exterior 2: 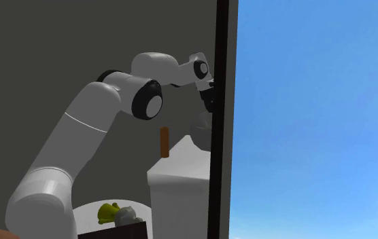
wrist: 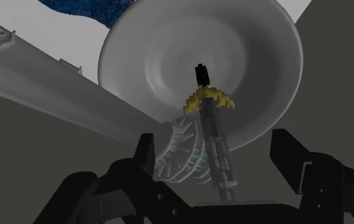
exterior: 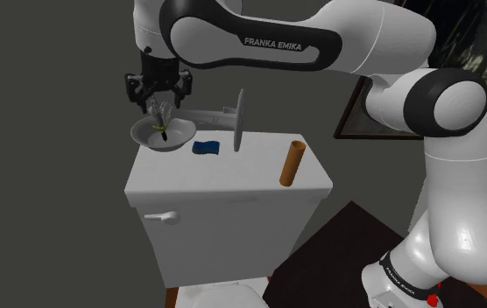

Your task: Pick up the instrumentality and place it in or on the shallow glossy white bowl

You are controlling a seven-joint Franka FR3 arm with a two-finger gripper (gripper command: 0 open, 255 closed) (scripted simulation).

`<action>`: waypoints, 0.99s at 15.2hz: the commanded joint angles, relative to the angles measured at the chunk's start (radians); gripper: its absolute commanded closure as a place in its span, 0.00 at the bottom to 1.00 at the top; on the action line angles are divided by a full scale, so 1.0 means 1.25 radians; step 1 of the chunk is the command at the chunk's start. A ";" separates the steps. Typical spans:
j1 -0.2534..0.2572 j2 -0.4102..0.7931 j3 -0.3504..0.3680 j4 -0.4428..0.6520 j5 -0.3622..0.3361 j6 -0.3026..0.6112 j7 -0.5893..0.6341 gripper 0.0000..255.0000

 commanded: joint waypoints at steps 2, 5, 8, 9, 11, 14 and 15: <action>0.000 0.000 0.000 0.000 0.000 0.000 0.000 0.00; 0.020 -0.002 0.001 0.052 0.000 -0.051 -0.009 0.00; 0.045 0.003 0.000 0.113 -0.004 -0.102 -0.019 0.00; 0.045 0.003 0.000 0.113 -0.004 -0.102 -0.019 0.00; 0.045 0.003 0.000 0.113 -0.004 -0.102 -0.019 0.00; 0.045 0.003 0.000 0.113 -0.004 -0.102 -0.019 0.00; 0.045 0.003 0.000 0.113 -0.004 -0.102 -0.019 0.00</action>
